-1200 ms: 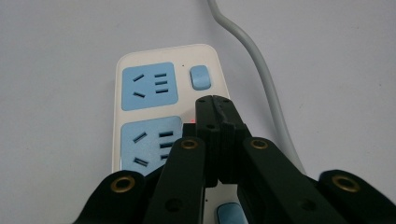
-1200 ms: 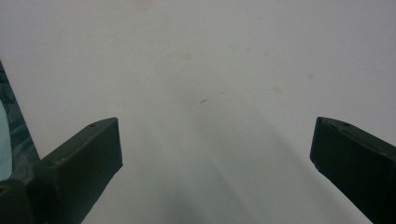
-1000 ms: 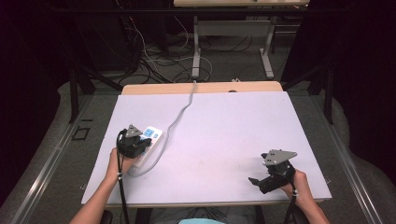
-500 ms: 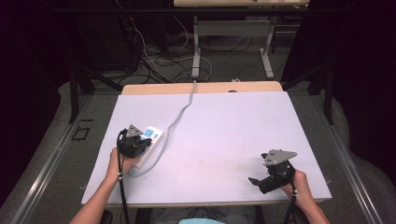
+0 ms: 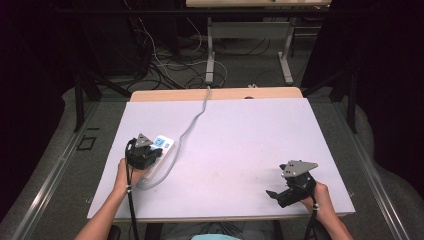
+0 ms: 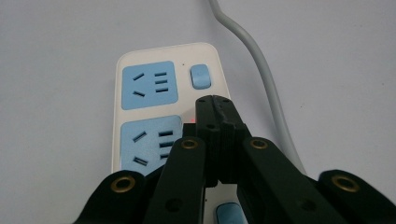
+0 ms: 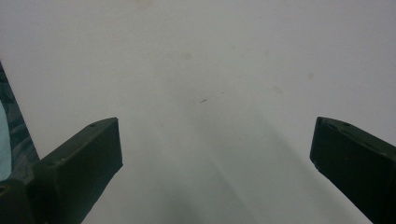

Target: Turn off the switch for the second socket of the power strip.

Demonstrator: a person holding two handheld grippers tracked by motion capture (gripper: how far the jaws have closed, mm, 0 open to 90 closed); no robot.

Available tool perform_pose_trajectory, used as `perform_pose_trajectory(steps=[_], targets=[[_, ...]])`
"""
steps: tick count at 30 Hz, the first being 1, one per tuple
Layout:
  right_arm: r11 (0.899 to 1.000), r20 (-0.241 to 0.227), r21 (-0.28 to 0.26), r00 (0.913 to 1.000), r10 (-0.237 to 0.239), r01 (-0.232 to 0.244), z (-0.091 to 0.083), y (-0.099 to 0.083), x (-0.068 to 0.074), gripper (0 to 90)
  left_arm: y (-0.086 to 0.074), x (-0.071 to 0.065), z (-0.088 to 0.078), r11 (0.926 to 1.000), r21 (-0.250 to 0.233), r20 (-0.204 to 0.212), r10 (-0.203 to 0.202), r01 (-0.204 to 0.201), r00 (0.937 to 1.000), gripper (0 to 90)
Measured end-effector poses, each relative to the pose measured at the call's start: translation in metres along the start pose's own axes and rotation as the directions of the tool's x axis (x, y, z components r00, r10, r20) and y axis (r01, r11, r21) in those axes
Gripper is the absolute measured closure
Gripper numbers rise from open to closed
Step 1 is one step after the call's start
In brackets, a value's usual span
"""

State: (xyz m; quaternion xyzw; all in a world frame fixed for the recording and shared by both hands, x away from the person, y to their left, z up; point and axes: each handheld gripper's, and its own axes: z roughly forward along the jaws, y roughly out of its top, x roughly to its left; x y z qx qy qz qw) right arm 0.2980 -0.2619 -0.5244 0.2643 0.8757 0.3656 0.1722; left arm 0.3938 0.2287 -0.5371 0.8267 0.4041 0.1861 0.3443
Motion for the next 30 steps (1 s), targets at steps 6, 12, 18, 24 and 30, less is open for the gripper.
perform_pose_trajectory(steps=[6,12,18,24,30], targets=[[1.0,0.004,-0.002,1.0,0.0,0.0,0.0002,-0.0001,0.0002,1.6,-0.0001,0.0,0.0004,1.0,0.006,0.001,0.003,-0.003,1.0,90.0],[1.0,0.005,-0.005,0.9999,-0.01,0.01,0.0003,-0.0001,-0.0005,1.6,-0.0002,-0.0003,0.0007,1.0,-0.001,0.001,-0.002,0.002,1.0,90.0],[1.0,0.0,0.007,1.0,0.0,0.0,-0.0003,0.0001,0.0002,1.6,-0.0001,0.0,0.0011,1.0,-0.006,0.002,0.003,-0.003,1.0,90.0],[1.0,0.001,0.007,1.0,-0.001,0.001,-0.0002,0.0001,0.0001,1.6,-0.0001,-0.0001,0.001,1.0,-0.004,0.005,0.001,-0.001,1.0,90.0],[1.0,0.001,0.008,1.0,-0.001,0.001,-0.0002,0.0001,0.0001,1.6,-0.0001,-0.0002,0.0008,1.0,0.0,0.005,-0.002,0.002,1.0,90.0]])
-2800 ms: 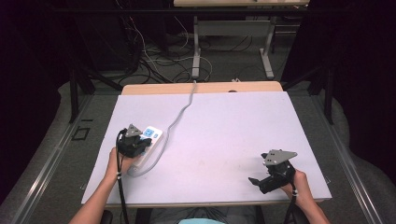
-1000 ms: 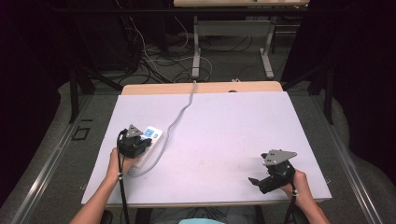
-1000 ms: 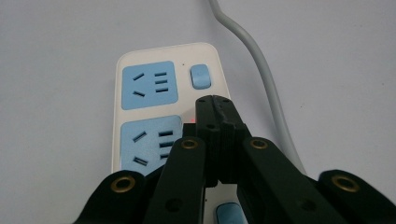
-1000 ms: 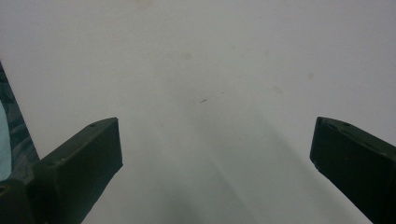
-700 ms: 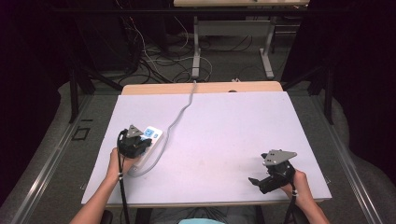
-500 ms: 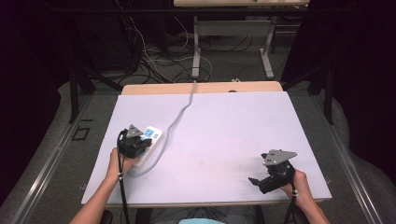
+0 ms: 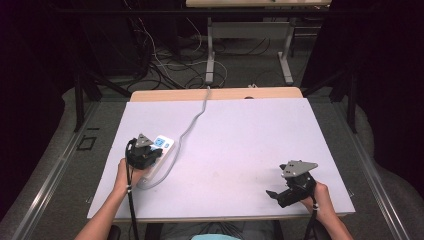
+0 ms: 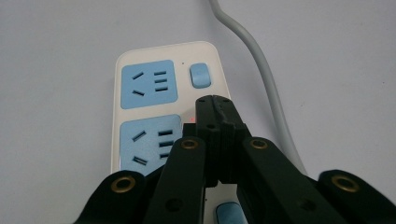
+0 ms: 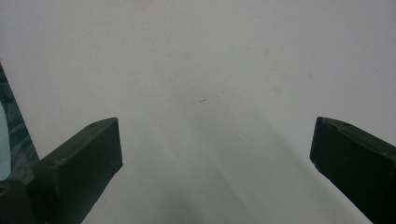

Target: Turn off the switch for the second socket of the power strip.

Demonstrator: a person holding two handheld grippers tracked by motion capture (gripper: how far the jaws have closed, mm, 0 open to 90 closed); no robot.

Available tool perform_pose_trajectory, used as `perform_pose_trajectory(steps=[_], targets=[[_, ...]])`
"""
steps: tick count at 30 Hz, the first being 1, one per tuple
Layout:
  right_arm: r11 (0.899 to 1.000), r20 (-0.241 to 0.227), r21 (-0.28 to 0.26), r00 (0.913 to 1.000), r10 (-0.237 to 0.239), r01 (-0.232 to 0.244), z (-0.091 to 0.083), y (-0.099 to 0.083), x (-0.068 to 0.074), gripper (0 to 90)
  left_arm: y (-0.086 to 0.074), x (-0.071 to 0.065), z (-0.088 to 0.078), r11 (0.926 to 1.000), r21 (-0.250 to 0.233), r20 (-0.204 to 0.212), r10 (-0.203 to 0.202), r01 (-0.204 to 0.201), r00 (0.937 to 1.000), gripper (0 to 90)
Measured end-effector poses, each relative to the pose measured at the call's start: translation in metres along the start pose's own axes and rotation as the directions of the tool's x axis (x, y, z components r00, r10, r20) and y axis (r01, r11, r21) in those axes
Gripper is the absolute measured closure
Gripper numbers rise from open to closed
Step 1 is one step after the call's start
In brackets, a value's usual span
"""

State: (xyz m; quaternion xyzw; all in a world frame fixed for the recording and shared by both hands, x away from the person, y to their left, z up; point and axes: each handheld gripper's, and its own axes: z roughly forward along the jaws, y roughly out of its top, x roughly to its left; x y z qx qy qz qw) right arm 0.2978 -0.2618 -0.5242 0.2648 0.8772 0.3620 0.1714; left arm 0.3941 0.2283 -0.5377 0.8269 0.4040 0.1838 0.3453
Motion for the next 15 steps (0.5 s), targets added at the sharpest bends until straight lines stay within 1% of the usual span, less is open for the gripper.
perform_pose_trajectory(steps=[2,5,9,10,11,15], targets=[[1.0,0.008,-0.01,1.0,0.001,-0.001,0.0007,-0.0002,0.0002,1.6,0.0001,0.0002,0.0002,1.0,-0.004,0.001,0.002,-0.002,1.0,90.0],[1.0,0.002,-0.006,1.0,0.0,0.0,0.0005,-0.0001,0.0,1.6,0.0002,0.0003,-0.0004,1.0,0.006,-0.001,0.003,-0.003,1.0,90.0],[1.0,0.0,0.003,1.0,0.003,-0.003,0.0002,-0.0001,0.0003,1.6,0.0002,0.0004,-0.0004,1.0,0.006,-0.001,0.003,-0.003,1.0,90.0],[1.0,0.0,0.003,1.0,0.003,-0.003,0.0002,-0.0001,0.0002,1.6,0.0002,0.0007,-0.0001,1.0,0.001,0.001,0.006,-0.006,1.0,90.0],[1.0,0.0,0.003,1.0,0.003,-0.003,0.0002,-0.0001,0.0002,1.6,0.0001,0.0004,0.0002,1.0,-0.004,0.001,0.001,-0.001,1.0,90.0],[1.0,0.0,0.002,1.0,-0.002,0.002,0.0001,0.0,0.0,1.6,0.0001,0.0003,0.0002,1.0,-0.004,0.002,0.002,-0.002,1.0,90.0]])
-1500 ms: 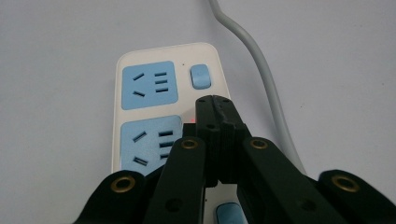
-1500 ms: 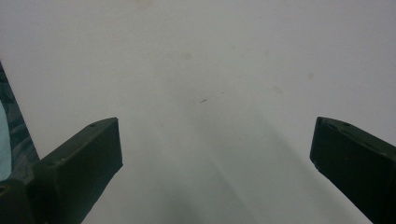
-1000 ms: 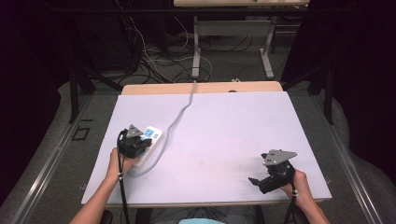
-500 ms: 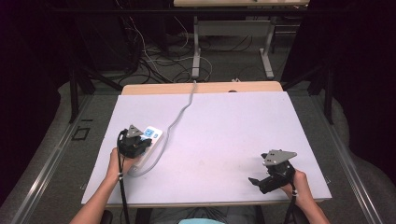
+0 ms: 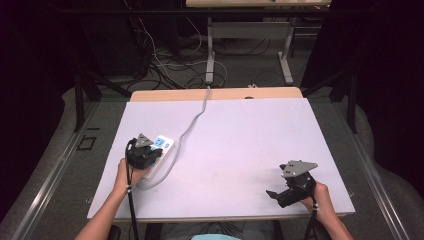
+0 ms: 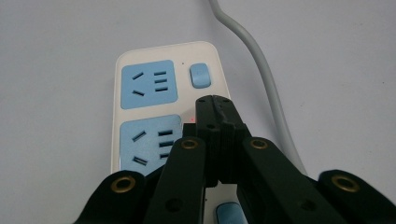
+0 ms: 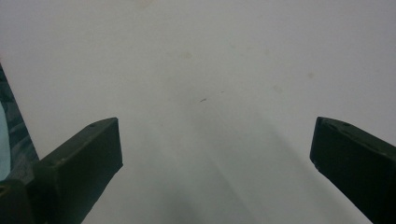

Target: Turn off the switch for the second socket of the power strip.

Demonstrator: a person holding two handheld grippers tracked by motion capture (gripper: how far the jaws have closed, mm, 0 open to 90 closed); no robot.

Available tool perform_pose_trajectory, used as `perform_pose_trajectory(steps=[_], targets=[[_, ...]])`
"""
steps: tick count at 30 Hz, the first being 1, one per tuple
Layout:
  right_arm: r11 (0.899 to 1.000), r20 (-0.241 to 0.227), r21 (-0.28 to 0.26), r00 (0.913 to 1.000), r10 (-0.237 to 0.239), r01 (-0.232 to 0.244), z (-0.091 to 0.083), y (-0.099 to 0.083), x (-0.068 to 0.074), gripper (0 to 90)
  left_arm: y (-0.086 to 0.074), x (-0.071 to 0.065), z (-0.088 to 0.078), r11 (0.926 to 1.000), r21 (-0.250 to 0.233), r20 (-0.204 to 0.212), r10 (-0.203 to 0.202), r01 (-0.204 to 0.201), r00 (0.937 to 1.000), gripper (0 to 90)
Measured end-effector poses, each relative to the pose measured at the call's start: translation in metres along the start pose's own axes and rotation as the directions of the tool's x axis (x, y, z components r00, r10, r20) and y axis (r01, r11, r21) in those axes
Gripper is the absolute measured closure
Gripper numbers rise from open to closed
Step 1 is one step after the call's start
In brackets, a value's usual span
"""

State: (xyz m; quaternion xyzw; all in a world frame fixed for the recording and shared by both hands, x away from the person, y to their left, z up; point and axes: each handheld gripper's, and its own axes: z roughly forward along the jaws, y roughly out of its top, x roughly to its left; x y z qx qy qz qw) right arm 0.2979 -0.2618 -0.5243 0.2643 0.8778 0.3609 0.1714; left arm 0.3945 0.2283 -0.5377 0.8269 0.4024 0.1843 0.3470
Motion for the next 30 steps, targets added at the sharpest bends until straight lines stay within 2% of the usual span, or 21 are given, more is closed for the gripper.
perform_pose_trajectory(steps=[7,8,16,27,28,30], targets=[[1.0,-0.001,0.002,1.0,0.005,-0.005,-0.0001,-0.0002,0.0004,1.6,0.0004,0.0003,-0.0004,0.9999,0.005,-0.005,0.014,-0.014,0.9999,90.0],[1.0,0.012,-0.012,0.9999,-0.002,0.002,0.0009,-0.0004,0.0001,1.6,0.0004,0.0001,-0.0004,0.9999,0.005,-0.006,0.015,-0.015,0.9999,90.0],[1.0,0.008,-0.011,1.0,-0.004,0.004,0.0008,-0.0004,-0.0005,1.6,0.0006,-0.0002,-0.0004,0.9999,0.004,-0.007,0.012,-0.012,0.9999,90.0],[1.0,0.004,-0.007,1.0,-0.009,0.009,0.0005,-0.0005,-0.0008,1.6,0.0026,-0.0008,-0.0028,0.9996,0.017,-0.007,0.023,-0.023,0.9997,90.0],[1.0,0.008,-0.008,0.9999,-0.006,0.006,0.0005,-0.0005,-0.0005,1.6,0.0042,0.0002,-0.0045,0.9994,0.019,-0.016,0.03,-0.029,0.9994,90.0],[1.0,0.004,-0.006,1.0,-0.009,0.009,0.0005,-0.0004,-0.0008,1.6,0.0035,0.0009,-0.0049,0.9997,0.02,-0.018,0.013,-0.013,0.9998,90.0]])
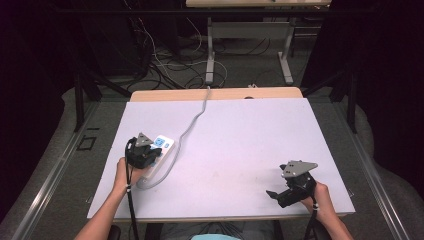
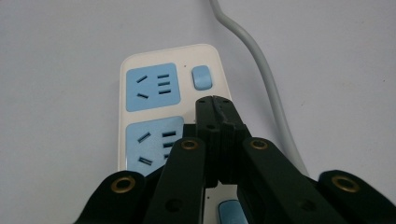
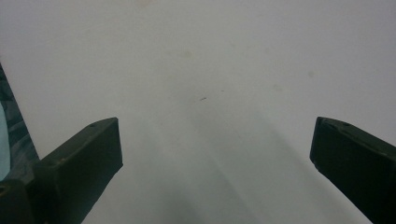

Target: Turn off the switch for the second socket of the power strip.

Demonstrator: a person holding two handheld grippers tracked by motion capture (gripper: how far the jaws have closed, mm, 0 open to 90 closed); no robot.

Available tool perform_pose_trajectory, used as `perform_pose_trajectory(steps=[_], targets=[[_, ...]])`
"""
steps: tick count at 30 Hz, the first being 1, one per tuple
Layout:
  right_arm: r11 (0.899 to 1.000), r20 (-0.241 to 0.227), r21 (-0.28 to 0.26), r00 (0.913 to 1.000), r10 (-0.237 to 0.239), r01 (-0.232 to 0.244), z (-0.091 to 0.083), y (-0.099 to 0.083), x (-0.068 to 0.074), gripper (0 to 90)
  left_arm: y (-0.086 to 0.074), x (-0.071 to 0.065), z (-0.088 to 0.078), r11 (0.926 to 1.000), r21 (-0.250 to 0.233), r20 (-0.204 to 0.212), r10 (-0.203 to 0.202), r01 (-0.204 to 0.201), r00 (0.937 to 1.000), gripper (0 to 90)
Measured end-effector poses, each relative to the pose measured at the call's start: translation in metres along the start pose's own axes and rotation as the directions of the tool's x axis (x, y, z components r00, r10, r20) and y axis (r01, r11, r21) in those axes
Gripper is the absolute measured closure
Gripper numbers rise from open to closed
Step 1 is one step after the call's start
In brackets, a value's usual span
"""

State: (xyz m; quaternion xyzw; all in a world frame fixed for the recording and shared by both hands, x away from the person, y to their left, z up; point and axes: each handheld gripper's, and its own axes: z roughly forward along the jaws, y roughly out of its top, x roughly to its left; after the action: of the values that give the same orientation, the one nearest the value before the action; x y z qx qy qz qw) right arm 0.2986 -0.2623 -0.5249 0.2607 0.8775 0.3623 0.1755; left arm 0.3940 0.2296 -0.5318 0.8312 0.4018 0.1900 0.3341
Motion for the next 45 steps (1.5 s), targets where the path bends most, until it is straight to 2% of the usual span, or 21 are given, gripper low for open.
perform_pose_trajectory(steps=[17,23,33,43,44,45], targets=[[1.0,0.003,0.0,1.0,0.007,-0.007,0.0,0.0,0.001,1.6,0.001,-0.001,-0.001,0.9999,-0.007,-0.007,0.009,-0.009,0.9999,90.0],[1.0,-0.002,0.009,1.0,0.001,-0.001,0.0,0.0,0.0,1.6,0.004,-0.003,-0.006,0.9992,-0.035,-0.018,0.019,-0.02,0.9997,90.0],[1.0,-0.003,0.008,1.0,0.004,-0.004,0.0,0.0,0.001,1.6,0.006,-0.003,-0.011,0.9975,-0.07,-0.02,0.009,-0.01,0.9998,89.8],[1.0,-0.003,0.005,1.0,0.002,-0.002,0.0,0.0,0.001,1.6,0.007,-0.003,-0.015,0.9965,-0.083,-0.019,0.012,-0.013,0.9998,86.5],[1.0,-0.003,0.005,1.0,0.002,-0.002,0.0,0.0,0.001,1.6,0.007,-0.003,-0.014,0.9951,-0.098,-0.021,0.0,-0.002,0.9998,85.3],[1.0,-0.002,0.006,1.0,0.003,-0.003,0.0,0.0,0.001,1.6,0.008,-0.003,-0.015,0.9957,-0.093,-0.023,0.0,-0.002,0.9997,81.9]])
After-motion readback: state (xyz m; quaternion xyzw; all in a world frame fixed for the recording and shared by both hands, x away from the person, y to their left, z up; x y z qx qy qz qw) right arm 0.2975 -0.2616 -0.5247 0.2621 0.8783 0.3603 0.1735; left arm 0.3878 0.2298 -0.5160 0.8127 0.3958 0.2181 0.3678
